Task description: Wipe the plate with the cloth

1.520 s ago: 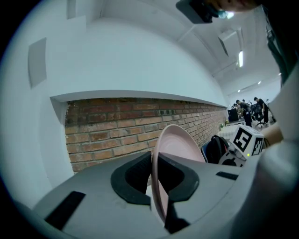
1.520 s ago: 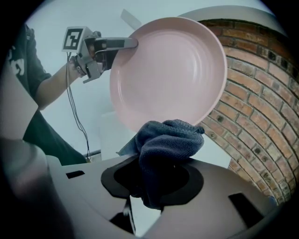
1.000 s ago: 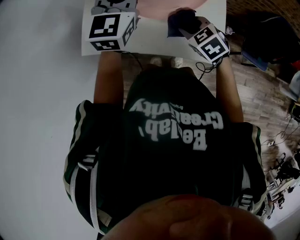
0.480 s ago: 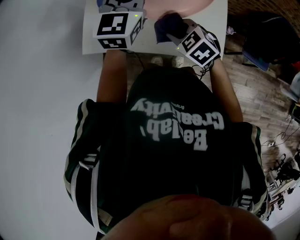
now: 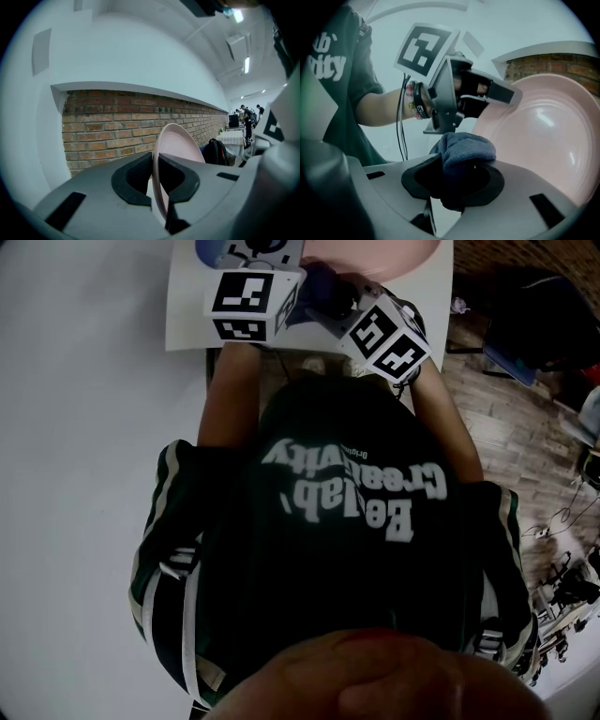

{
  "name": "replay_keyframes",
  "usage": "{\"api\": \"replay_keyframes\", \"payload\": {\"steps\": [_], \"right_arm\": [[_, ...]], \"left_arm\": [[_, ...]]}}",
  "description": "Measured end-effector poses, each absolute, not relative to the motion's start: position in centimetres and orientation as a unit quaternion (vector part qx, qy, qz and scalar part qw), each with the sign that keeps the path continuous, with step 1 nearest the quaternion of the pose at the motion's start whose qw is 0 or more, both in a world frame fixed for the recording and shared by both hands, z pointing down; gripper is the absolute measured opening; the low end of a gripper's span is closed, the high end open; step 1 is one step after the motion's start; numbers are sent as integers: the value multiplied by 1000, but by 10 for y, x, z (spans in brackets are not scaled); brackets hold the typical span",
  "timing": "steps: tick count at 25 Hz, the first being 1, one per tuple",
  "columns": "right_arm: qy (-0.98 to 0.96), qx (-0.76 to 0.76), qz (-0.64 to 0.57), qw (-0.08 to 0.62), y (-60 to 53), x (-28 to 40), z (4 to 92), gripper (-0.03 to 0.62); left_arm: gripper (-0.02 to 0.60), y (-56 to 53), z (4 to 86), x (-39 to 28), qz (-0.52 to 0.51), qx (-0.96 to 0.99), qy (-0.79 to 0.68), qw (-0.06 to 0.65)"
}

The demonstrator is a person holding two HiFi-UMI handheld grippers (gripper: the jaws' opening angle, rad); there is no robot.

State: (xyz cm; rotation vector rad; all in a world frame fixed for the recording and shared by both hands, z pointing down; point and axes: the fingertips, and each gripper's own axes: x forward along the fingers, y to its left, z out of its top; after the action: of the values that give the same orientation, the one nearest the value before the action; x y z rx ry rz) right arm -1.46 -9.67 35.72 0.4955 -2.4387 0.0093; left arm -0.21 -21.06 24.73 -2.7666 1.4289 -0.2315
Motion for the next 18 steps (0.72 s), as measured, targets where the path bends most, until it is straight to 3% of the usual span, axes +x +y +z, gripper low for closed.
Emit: {"api": "replay_keyframes", "payload": {"steps": [10,18], "right_arm": [[-935,207,-41,286,-100,-13,326,114],[-935,262,-84,224,-127,37,250,114]], "left_arm": [[17,-207,256,-6,-85,-884,460,7],[17,-214,256,-30,-90,-874,477,2]]}}
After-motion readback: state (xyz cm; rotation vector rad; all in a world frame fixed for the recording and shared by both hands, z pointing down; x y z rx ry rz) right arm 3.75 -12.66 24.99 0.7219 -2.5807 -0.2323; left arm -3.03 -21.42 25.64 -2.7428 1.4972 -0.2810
